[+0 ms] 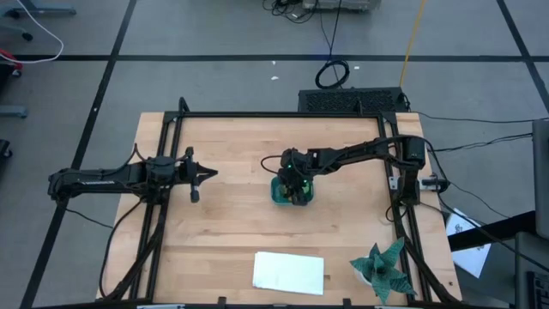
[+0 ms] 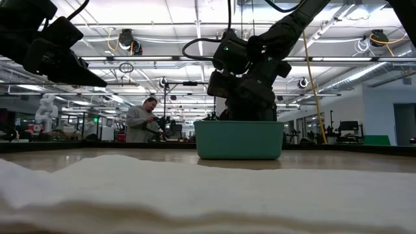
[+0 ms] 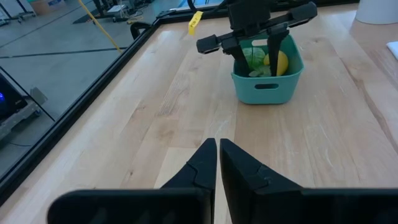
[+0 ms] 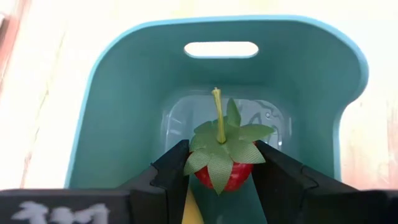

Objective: Pick and placing Produce into tupperware
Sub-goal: Put the red strawberry in the bin

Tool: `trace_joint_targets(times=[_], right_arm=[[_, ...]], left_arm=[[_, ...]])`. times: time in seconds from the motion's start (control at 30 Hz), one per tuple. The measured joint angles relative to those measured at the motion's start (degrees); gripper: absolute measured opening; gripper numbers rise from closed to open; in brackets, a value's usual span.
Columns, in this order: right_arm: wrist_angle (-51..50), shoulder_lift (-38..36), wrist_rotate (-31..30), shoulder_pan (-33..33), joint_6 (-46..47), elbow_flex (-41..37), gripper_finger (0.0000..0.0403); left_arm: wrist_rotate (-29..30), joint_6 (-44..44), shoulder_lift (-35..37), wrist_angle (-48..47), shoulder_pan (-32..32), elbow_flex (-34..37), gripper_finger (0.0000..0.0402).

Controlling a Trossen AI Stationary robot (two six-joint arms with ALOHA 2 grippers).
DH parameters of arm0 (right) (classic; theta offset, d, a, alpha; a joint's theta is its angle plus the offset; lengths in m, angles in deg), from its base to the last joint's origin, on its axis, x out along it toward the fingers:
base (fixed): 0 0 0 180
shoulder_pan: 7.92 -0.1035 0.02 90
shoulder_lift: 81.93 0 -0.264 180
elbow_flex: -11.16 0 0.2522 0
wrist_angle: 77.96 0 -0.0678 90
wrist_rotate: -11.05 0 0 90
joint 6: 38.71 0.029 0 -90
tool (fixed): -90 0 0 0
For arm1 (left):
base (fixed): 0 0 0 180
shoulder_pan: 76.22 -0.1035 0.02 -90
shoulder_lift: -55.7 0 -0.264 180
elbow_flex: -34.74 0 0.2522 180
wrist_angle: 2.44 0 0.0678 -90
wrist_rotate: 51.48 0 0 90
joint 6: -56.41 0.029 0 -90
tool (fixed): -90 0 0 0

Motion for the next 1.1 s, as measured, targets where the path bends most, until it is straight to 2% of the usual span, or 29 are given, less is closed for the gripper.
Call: trace_joint_targets(times=[0.33, 1.1], right_arm=[[0.16, 0.00, 0.82, 0.69, 2.65, 0.00, 0.0148], [0.64, 0.00, 1.50, 0.76, 2.22, 0.00, 0.0153]], left_arm=[[0.00, 0.00, 0.00, 0.00, -0.01, -0.01, 0.0026], [0.00, 0.00, 0.01, 0.00, -0.01, -0.01, 0.0026]])
